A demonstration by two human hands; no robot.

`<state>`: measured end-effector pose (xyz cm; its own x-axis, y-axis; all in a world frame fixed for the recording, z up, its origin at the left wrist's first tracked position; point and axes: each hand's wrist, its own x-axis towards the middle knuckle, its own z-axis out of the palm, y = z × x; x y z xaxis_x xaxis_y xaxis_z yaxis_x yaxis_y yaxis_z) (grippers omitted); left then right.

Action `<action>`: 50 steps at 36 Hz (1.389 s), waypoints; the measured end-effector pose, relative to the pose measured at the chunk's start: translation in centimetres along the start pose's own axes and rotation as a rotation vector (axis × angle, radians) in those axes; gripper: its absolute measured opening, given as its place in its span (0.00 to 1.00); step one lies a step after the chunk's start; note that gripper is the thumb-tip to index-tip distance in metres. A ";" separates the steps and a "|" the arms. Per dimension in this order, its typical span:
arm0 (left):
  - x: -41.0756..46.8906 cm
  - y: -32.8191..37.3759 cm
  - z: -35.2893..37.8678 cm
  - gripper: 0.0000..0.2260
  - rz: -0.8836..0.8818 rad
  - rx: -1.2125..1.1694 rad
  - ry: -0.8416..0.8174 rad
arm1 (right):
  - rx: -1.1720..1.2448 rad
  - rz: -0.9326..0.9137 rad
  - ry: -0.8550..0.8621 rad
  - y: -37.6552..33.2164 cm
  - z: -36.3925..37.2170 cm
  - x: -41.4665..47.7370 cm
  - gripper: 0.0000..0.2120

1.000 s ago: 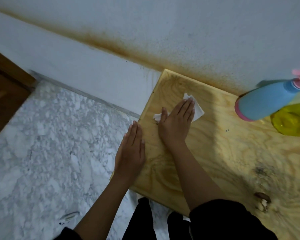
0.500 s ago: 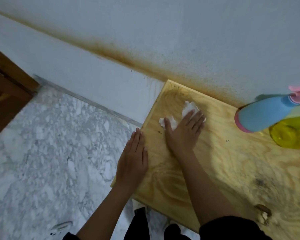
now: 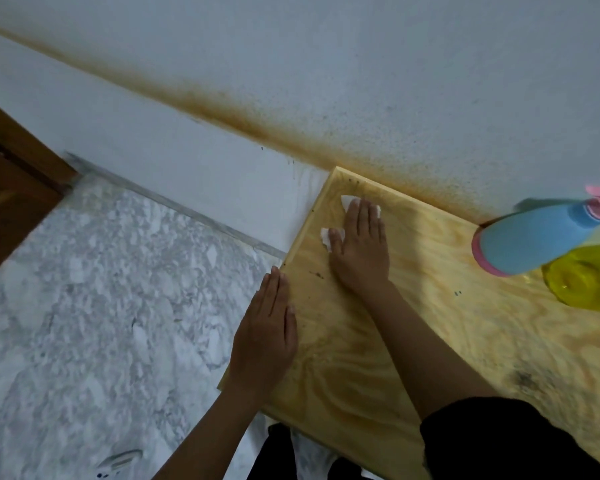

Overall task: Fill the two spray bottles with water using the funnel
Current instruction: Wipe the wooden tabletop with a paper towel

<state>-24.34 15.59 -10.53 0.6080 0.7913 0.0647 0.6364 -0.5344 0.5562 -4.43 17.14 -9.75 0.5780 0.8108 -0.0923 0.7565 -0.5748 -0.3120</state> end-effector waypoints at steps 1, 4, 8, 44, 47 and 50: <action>0.0 0.0 0.0 0.23 0.000 -0.003 0.000 | -0.005 -0.037 -0.010 0.1 -0.1 0.0 0.29; 0.0 0.0 -0.1 0.23 0.006 -0.007 0.007 | 0.002 -0.171 -0.033 -0.1 -0.4 -0.4 0.29; -0.2 -0.2 0.1 0.24 -0.007 -0.015 0.016 | -0.011 -0.316 -0.070 -0.1 -0.1 -1.1 0.29; -5.5 6.9 3.1 0.36 -0.167 0.270 -0.051 | -0.026 0.360 0.149 24.7 -5.6 -22.7 0.35; -5.5 6.6 2.9 0.36 -0.131 0.277 -0.069 | 0.065 0.549 0.266 22.6 -4.5 -24.1 0.33; -5.3 5.7 2.5 0.38 -0.073 0.262 -0.106 | 0.094 0.669 0.373 19.4 -3.1 -24.4 0.33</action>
<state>-22.79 7.58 -9.79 0.5938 0.8022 -0.0623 0.7726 -0.5470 0.3223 -2.88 -14.15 -10.61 0.9806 0.1935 0.0302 0.1902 -0.9039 -0.3831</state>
